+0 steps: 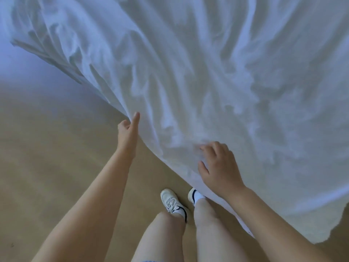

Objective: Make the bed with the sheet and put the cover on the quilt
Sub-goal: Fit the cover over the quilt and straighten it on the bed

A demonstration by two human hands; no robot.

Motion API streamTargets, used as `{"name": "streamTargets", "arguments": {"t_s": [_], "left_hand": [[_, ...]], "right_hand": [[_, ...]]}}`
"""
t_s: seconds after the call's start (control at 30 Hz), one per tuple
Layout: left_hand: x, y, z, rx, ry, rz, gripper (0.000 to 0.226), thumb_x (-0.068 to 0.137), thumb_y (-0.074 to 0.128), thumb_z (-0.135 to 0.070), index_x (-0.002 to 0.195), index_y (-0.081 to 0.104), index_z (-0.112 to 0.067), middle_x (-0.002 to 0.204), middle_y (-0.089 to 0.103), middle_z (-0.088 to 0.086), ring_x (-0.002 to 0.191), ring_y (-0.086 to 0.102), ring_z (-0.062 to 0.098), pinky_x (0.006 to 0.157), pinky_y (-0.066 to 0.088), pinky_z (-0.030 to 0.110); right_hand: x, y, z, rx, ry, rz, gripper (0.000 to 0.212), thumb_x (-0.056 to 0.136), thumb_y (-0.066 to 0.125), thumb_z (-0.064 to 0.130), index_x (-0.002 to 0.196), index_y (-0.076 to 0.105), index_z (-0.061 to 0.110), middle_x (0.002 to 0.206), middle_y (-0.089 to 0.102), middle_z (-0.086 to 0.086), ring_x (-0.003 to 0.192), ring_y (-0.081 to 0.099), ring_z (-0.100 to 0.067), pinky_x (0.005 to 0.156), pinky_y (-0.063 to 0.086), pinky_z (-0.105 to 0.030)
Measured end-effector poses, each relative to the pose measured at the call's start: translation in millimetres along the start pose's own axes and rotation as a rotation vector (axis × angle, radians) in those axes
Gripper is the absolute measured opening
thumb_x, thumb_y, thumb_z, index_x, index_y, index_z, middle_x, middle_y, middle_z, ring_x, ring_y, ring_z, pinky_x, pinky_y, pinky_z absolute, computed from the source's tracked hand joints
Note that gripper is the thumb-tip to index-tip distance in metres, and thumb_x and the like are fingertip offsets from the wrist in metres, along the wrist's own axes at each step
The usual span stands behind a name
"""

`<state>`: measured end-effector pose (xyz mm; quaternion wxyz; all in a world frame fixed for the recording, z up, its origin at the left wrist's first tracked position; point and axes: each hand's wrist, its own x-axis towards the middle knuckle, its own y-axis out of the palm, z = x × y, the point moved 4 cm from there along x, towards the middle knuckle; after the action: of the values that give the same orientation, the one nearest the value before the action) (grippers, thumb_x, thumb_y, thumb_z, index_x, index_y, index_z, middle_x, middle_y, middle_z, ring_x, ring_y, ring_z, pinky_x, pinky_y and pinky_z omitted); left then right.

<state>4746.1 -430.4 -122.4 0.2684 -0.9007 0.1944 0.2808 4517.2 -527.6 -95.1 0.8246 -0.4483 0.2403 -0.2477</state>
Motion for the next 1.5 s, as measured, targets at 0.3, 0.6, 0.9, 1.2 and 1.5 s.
{"name": "streamTargets", "arguments": {"t_s": [0.3,0.6,0.9,1.2,1.5], "left_hand": [[44.5,23.5,-106.5,-0.628,-0.015,0.234,0.024,0.078,0.067,-0.005,0.102,0.068,0.002,0.083,0.069,0.008,0.071,0.066,0.020,0.067,0.054,0.029],[79.0,-89.1,19.8,-0.170,-0.479,0.202,0.009,0.085,0.062,-0.007,0.090,0.055,-0.008,0.091,0.061,0.009,0.083,0.058,0.026,0.073,0.047,0.035],[183.6,-232.8,-19.2,0.343,-0.353,0.498,0.012,0.093,0.055,-0.020,0.099,0.053,-0.010,0.075,0.053,0.001,0.061,0.049,0.012,0.056,0.037,0.023],[227.6,-414.2,-33.8,0.324,-0.485,0.139,0.011,0.094,0.052,-0.018,0.084,0.051,-0.012,0.072,0.054,0.004,0.059,0.047,0.016,0.055,0.033,0.024],[309.8,-484.4,-123.2,0.529,-0.348,0.134,0.008,0.091,0.052,-0.024,0.091,0.057,-0.018,0.088,0.064,0.001,0.079,0.055,0.019,0.069,0.039,0.028]], "right_hand": [[125.0,-5.1,70.3,0.016,0.135,0.108,0.089,0.080,0.066,0.042,0.149,0.016,0.017,0.150,0.023,-0.008,0.135,0.025,-0.029,0.105,0.028,-0.044],[129.2,100.1,128.6,-0.299,0.344,0.761,0.086,0.091,0.049,0.050,0.150,-0.010,0.030,0.158,-0.018,-0.004,0.146,-0.007,-0.029,0.115,0.012,-0.047],[179.5,133.7,261.5,-0.082,0.325,0.786,0.038,0.092,0.046,0.029,0.125,0.048,0.010,0.127,0.051,-0.009,0.118,0.046,-0.029,0.094,0.040,-0.037],[292.2,160.4,395.0,0.035,0.084,0.912,0.039,0.093,0.048,0.030,0.128,0.050,0.013,0.128,0.054,-0.006,0.116,0.050,-0.025,0.092,0.040,-0.032],[483.0,138.5,518.5,-0.148,-0.163,0.948,0.021,0.093,0.047,0.030,0.106,0.057,0.016,0.098,0.055,0.000,0.079,0.044,-0.013,0.067,0.032,-0.026]]}}
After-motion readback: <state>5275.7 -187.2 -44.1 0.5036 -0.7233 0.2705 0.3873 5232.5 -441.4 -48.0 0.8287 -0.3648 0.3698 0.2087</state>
